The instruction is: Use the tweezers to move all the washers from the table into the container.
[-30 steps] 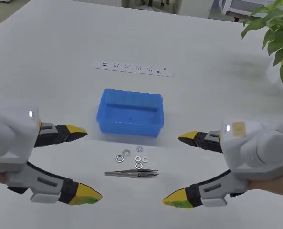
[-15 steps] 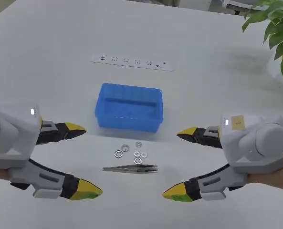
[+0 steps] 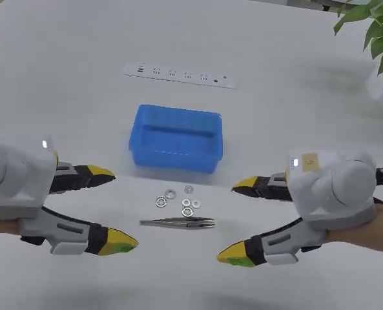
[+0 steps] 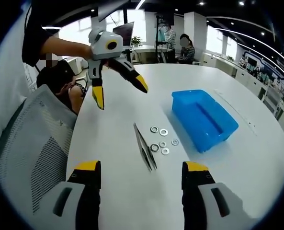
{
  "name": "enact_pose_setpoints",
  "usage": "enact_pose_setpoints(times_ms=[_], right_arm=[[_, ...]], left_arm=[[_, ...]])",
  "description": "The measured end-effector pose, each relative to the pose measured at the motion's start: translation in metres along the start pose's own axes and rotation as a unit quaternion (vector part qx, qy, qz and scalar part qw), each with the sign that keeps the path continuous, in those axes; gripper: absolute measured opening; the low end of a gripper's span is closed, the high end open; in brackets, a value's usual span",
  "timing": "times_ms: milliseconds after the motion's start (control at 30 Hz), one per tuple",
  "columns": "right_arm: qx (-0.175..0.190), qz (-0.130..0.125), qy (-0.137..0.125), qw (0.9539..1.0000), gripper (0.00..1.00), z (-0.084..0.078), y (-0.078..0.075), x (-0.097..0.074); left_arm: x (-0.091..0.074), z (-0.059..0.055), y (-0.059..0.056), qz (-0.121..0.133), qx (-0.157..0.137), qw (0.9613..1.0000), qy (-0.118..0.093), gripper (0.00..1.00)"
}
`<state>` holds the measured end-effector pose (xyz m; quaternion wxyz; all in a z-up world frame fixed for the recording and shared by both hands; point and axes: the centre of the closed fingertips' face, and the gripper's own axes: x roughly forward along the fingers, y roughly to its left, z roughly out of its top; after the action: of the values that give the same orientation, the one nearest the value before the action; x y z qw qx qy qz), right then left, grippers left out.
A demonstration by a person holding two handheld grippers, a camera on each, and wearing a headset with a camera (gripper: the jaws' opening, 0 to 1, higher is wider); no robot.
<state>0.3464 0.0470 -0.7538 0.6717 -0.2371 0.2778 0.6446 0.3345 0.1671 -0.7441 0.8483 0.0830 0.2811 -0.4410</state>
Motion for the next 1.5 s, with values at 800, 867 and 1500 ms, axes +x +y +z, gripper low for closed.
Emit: enact_pose_setpoints(times_ms=[800,867,1500], right_arm=[[0.015,0.034,0.053,0.9979,0.37,-0.001,0.0,0.047],[0.001,0.033,0.064,0.9974,0.36,-0.003,-0.001,0.053],[-0.04,0.018,0.114,0.9925,0.14,-0.011,-0.006,0.066]], left_arm=[[0.044,-0.016,-0.007,-0.033,0.048,0.9965,0.06,0.48],[0.047,-0.021,-0.008,-0.039,0.056,0.995,0.073,0.47],[0.062,-0.03,-0.01,-0.061,0.124,0.9828,0.123,0.26]])
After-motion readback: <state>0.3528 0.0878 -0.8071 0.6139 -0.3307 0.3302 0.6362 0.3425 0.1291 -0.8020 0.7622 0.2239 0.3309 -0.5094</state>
